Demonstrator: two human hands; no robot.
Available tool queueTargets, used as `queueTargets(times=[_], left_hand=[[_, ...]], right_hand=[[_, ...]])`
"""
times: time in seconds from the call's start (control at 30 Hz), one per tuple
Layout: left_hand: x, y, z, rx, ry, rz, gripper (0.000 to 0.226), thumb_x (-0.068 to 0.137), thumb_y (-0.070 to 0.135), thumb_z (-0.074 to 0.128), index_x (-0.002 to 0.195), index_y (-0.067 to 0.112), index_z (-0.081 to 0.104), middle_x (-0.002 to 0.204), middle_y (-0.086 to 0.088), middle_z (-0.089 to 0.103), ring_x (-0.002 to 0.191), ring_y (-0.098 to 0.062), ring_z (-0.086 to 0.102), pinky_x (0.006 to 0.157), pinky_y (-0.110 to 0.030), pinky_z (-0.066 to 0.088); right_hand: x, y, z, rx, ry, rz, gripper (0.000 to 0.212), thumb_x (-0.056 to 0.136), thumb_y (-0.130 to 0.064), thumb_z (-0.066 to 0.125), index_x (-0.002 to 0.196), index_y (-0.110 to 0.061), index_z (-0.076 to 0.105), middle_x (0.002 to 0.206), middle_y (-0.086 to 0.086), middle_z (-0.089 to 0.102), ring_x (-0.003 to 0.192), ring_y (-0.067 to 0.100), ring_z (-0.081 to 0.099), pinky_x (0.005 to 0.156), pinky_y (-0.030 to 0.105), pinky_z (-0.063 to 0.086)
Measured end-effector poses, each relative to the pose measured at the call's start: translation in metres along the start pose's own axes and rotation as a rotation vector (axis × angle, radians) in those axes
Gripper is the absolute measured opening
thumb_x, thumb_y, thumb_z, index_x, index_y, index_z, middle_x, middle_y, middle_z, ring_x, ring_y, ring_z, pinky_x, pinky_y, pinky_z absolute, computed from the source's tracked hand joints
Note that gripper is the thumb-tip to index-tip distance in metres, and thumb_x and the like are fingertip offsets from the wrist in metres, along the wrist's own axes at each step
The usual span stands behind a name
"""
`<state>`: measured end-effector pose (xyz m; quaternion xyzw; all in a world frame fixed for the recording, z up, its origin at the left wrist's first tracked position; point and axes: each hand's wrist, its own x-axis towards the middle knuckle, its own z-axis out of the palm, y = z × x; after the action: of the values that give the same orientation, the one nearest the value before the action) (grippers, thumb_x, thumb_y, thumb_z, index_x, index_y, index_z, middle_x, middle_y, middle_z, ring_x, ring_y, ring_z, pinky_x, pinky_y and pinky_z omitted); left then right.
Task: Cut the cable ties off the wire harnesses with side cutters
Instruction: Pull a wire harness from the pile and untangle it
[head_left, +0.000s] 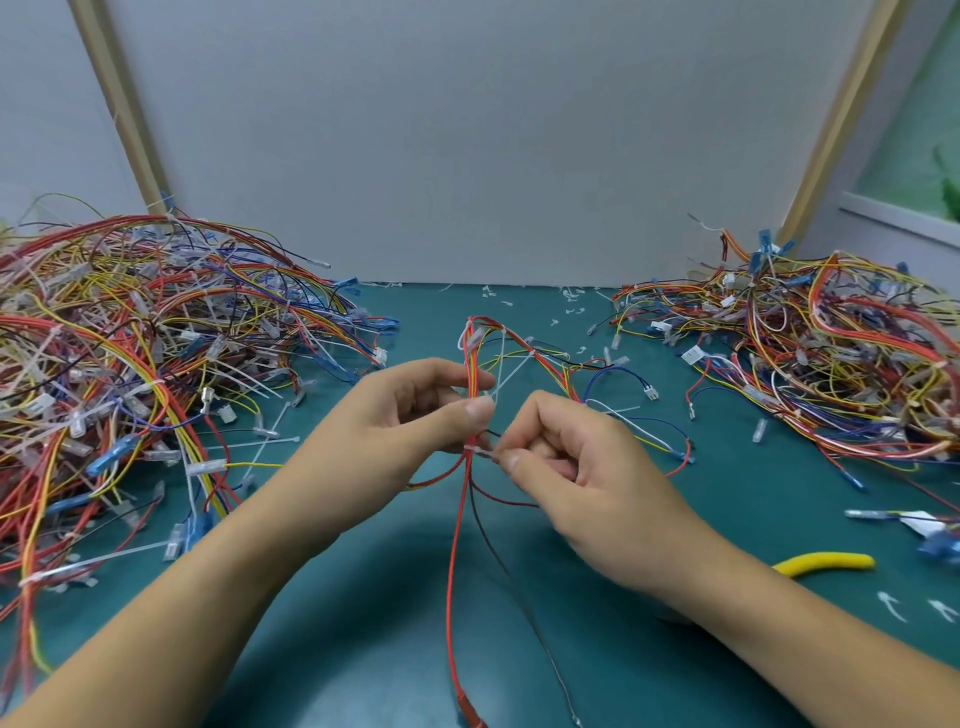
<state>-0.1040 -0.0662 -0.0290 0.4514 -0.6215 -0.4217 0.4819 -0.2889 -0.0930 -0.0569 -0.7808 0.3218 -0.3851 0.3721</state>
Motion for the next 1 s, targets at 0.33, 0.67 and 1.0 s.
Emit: queueTargets(times=[0.33,0.67,1.0], left_hand=[[-0.006,-0.010,0.002,0.607,0.057,0.333,0.012,0.086,0.016,0.067,0.094,0.024,0.064,0.063,0.003,0.061,0.064,-0.015,0.061,0.059,-0.020,0.046],[-0.008,-0.010,0.002,0.749,0.006,0.325,0.014,0.081,0.031,0.060,0.095,0.033,0.060,0.070,0.014,0.062,0.075,-0.009,0.061,0.055,-0.021,0.041],[-0.002,-0.013,0.008,0.466,0.114,0.211,0.029,0.092,0.047,0.052,0.079,0.024,0.065,0.068,0.006,0.065,0.068,-0.013,0.065,0.066,-0.032,0.052]], right_hand=[[0.007,0.002,0.000,0.135,0.130,0.053,0.023,0.090,-0.034,0.054,0.088,-0.014,0.064,0.081,0.000,0.068,0.078,0.018,0.065,0.075,0.029,0.051],[0.007,0.002,0.000,0.249,0.201,0.028,0.019,0.090,-0.030,0.058,0.090,-0.013,0.065,0.079,0.003,0.067,0.071,0.017,0.065,0.067,0.026,0.053],[0.006,0.007,0.002,0.242,0.165,0.008,0.015,0.090,-0.023,0.056,0.090,-0.013,0.067,0.076,0.001,0.068,0.071,0.015,0.064,0.068,0.026,0.053]])
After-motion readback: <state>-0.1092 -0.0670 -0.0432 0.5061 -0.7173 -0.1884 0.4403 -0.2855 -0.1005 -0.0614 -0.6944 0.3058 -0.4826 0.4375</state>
